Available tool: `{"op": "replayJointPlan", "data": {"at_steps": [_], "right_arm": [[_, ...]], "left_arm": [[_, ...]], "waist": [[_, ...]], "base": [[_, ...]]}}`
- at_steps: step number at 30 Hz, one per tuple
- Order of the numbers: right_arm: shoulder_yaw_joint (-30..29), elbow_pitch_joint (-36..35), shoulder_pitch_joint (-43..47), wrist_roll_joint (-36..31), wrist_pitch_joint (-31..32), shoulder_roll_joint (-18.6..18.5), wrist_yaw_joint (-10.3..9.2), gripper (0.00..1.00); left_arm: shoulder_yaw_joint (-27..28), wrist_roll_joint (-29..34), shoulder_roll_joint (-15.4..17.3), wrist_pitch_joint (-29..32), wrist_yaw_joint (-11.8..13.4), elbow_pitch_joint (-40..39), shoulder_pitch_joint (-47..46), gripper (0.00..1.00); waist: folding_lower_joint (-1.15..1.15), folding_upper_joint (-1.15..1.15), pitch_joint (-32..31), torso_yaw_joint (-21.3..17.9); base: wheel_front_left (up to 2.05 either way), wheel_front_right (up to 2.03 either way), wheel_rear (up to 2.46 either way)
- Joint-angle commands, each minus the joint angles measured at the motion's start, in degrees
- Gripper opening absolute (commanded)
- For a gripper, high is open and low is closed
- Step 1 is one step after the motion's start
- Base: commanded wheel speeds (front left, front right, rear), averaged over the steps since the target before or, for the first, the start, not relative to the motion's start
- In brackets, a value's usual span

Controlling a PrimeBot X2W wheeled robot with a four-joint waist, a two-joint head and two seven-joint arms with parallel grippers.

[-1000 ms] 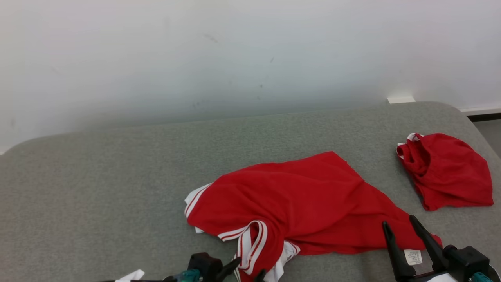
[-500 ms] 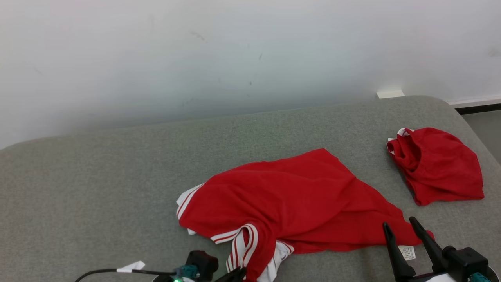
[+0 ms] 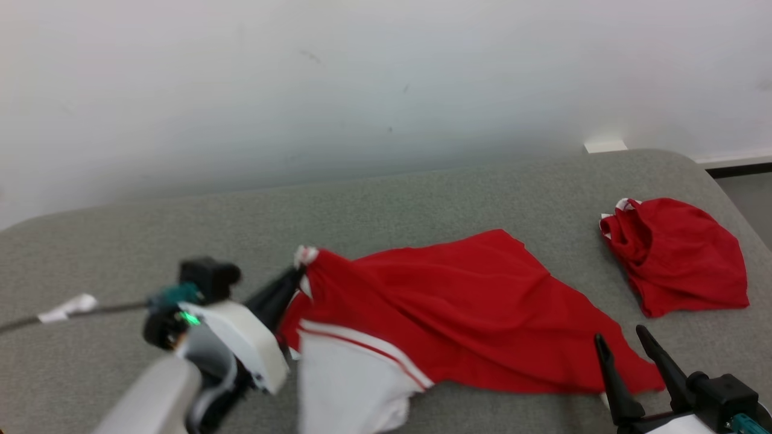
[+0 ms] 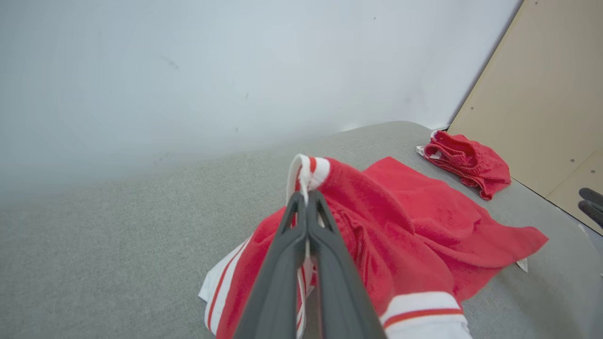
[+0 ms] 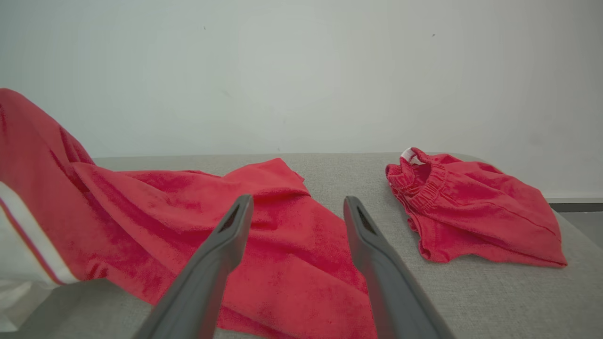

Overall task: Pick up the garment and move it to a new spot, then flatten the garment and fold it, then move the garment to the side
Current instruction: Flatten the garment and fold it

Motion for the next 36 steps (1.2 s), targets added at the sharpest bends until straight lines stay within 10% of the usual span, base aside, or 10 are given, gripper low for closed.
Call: {"op": "replayJointPlan", "data": {"at_steps": [1, 13, 16, 17, 36], "right_arm": [[0.0, -0.2, -1.0, -0.4, -0.3, -0.4, -0.14, 1.0], [0.9, 1.8, -4.7, 1.0, -1.2, 0.9, -0.14, 1.0], [1.1, 2.2, -5.4, 1.1, -1.5, 1.1, -0.14, 1.0], [1.2, 2.5, -5.6, 1.2, -1.6, 1.2, -0.14, 1.0], [-1.4, 2.2, -0.6, -0.2, -1.7, 1.1, -0.14, 1.0]], "left_arm": [[1.1, -1.4, 1.7, 1.4, -0.1, 1.0, -2.9, 0.0], [2.2, -12.2, 8.5, 8.5, -0.1, 20.7, -17.6, 0.0], [0.4, -13.8, 8.8, 7.0, -0.1, 24.9, -18.9, 0.47], [-0.1, -14.3, 8.6, 6.2, -0.1, 25.9, -19.4, 0.99], [-12.7, -15.5, 14.7, -14.0, 0.3, 20.0, -11.4, 1.0]], "waist": [[0.0, 0.0, 0.9, -1.0], [0.0, 0.0, 7.7, -7.5], [0.0, 0.0, 8.5, -8.0], [0.0, 0.0, 8.6, -8.1], [0.0, 0.0, -0.1, -0.9]], "base": [[0.0, 0.0, 0.0], [0.0, 0.0, 0.0], [0.0, 0.0, 0.0], [0.0, 0.0, 0.0], [0.0, 0.0, 0.0]]}}
